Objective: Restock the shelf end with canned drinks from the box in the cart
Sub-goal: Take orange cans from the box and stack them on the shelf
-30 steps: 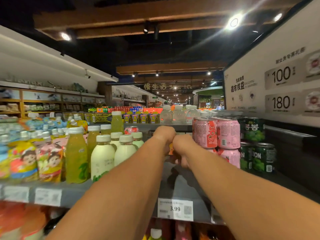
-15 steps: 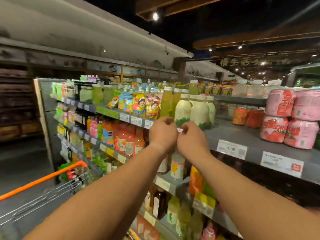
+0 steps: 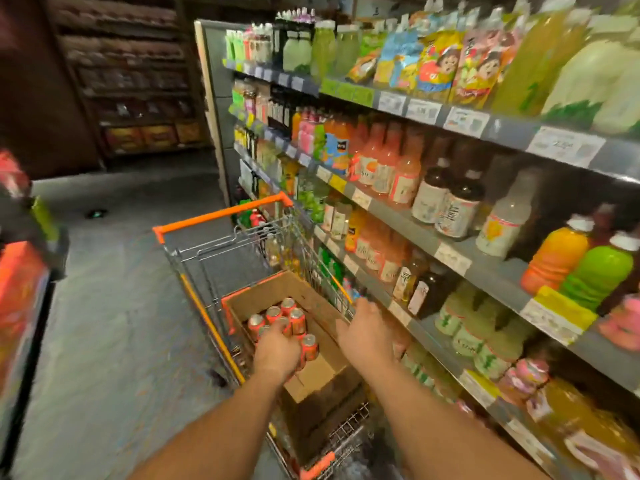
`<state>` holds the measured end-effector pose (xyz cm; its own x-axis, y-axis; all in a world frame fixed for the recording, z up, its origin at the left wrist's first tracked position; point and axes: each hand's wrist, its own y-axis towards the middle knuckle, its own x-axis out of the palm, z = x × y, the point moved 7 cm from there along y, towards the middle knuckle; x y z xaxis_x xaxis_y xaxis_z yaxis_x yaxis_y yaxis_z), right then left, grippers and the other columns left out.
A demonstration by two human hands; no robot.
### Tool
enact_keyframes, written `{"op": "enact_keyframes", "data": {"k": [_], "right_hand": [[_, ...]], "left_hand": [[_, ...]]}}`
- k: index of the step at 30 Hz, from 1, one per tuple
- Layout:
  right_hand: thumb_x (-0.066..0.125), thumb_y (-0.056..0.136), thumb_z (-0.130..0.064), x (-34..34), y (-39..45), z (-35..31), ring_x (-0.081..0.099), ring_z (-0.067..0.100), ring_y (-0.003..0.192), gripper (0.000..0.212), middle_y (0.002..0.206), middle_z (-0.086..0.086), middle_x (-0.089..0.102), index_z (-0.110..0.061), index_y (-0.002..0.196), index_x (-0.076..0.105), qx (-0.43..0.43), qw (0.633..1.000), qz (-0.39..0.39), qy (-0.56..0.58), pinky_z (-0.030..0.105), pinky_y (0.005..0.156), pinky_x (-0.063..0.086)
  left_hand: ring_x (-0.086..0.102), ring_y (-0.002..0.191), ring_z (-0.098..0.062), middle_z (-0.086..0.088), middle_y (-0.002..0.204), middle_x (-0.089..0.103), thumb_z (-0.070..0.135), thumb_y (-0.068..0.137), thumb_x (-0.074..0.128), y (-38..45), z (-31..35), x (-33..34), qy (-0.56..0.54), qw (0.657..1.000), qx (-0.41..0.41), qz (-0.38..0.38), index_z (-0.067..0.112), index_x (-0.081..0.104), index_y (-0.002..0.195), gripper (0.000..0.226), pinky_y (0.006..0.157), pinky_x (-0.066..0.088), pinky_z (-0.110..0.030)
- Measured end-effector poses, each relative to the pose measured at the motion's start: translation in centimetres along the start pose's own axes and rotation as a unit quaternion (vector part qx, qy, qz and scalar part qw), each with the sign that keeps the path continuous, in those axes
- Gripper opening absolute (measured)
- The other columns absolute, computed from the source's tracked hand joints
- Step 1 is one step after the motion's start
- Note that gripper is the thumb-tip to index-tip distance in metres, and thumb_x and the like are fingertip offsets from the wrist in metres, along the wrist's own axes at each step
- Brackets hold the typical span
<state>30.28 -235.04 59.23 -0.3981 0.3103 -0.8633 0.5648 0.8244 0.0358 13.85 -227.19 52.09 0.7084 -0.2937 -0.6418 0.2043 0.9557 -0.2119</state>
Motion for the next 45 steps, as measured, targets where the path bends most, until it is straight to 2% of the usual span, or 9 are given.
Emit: {"op": "enact_keyframes", "data": {"k": [3, 9, 13, 16, 24, 28, 32, 39, 45], "right_hand": [[0.058, 0.092, -0.041, 6.0, -0.7, 1.9, 0.056, 0.027, 0.113, 0.053, 0.128, 0.008, 0.05, -0.012, 0.132, 0.041, 0.029, 0.998, -0.055, -0.003, 0.036, 0.089, 0.047], [0.062, 0.09, -0.034, 12.5, 2.8, 4.1, 0.06, 0.021, 0.102, 0.051, 0.126, 0.005, 0.05, -0.013, 0.13, 0.04, 0.044, 0.993, -0.112, -0.016, 0.029, 0.08, 0.053], [0.061, 0.09, -0.025, 17.2, 7.8, 4.8, 0.058, 0.022, 0.11, 0.054, 0.133, 0.007, 0.047, -0.013, 0.137, 0.037, 0.048, 0.985, -0.167, -0.009, 0.032, 0.091, 0.05], [0.067, 0.084, -0.016, 20.8, 12.1, 4.5, 0.058, 0.019, 0.089, 0.04, 0.111, 0.011, 0.06, -0.006, 0.12, 0.053, -0.004, 0.981, -0.194, 0.004, 0.031, 0.081, 0.052], [0.062, 0.088, -0.011, 36.6, 21.8, 9.3, 0.059, 0.04, 0.109, 0.038, 0.116, 0.024, 0.064, 0.003, 0.122, 0.057, -0.019, 0.957, -0.285, -0.054, 0.037, 0.088, 0.042], [0.064, 0.088, -0.009, 43.6, 24.0, 12.7, 0.055, 0.036, 0.118, 0.05, 0.128, 0.02, 0.059, 0.001, 0.135, 0.048, 0.04, 0.954, -0.294, -0.048, 0.029, 0.092, 0.033], [0.06, 0.092, -0.025, 49.4, 24.5, 16.0, 0.05, 0.035, 0.125, 0.076, 0.141, 0.019, 0.048, -0.009, 0.153, 0.016, 0.092, 0.937, -0.322, -0.101, 0.038, 0.1, 0.04], [0.061, 0.09, -0.021, 52.4, 26.0, 17.5, 0.061, 0.033, 0.108, 0.06, 0.121, 0.015, 0.062, -0.016, 0.143, 0.033, 0.106, 0.947, -0.287, -0.102, 0.034, 0.083, 0.047], [0.067, 0.086, -0.032, 51.7, 25.1, 16.9, 0.059, 0.037, 0.109, 0.059, 0.118, 0.016, 0.06, -0.019, 0.135, 0.039, 0.087, 0.958, -0.261, -0.087, 0.041, 0.086, 0.05]], "left_hand": [[0.064, 0.108, -0.033, -0.011, 0.117, 0.07, 0.032, 0.093, 0.058, 1.0, -5.6, 0.7, -0.016, 0.998, -0.063, -0.011, 0.02, 0.062, 0.123, 0.032, 0.087, 0.048, -0.032], [0.065, 0.105, -0.023, 0.0, 0.118, 0.069, 0.023, 0.092, 0.057, 5.7, -9.4, 3.5, -0.041, 0.992, -0.121, -0.018, 0.025, 0.057, 0.133, 0.041, 0.082, 0.045, -0.023], [0.064, 0.107, -0.026, -0.006, 0.119, 0.068, 0.021, 0.092, 0.056, 10.3, -9.5, 6.9, -0.037, 0.99, -0.131, -0.024, 0.019, 0.056, 0.134, 0.042, 0.09, 0.05, -0.028], [0.062, 0.112, -0.03, -0.01, 0.122, 0.067, 0.024, 0.091, 0.057, 13.9, -10.4, 9.7, -0.042, 0.985, -0.168, -0.024, 0.018, 0.057, 0.132, 0.042, 0.095, 0.05, -0.033], [0.062, 0.113, -0.034, -0.013, 0.121, 0.067, 0.022, 0.084, 0.066, 24.7, -17.7, 18.6, -0.04, 0.966, -0.256, -0.02, 0.014, 0.061, 0.124, 0.04, 0.096, 0.05, -0.037], [0.053, 0.127, -0.035, -0.017, 0.135, 0.058, 0.015, 0.092, 0.058, 28.9, -21.9, 24.2, 0.034, 0.96, -0.27, -0.068, 0.006, 0.054, 0.131, 0.041, 0.106, 0.042, -0.036], [0.053, 0.127, -0.028, -0.011, 0.135, 0.058, 0.022, 0.094, 0.055, 30.8, -25.1, 28.0, 0.041, 0.952, -0.293, -0.079, 0.014, 0.052, 0.134, 0.041, 0.107, 0.039, -0.032], [0.061, 0.112, -0.029, -0.009, 0.12, 0.062, 0.018, 0.085, 0.064, 32.2, -27.2, 29.7, 0.045, 0.945, -0.319, -0.063, 0.02, 0.051, 0.129, 0.046, 0.093, 0.05, -0.037], [0.062, 0.111, -0.026, -0.007, 0.116, 0.065, 0.023, 0.088, 0.062, 31.9, -27.4, 29.1, 0.04, 0.931, -0.359, -0.044, 0.018, 0.052, 0.124, 0.038, 0.091, 0.051, -0.034]]}}
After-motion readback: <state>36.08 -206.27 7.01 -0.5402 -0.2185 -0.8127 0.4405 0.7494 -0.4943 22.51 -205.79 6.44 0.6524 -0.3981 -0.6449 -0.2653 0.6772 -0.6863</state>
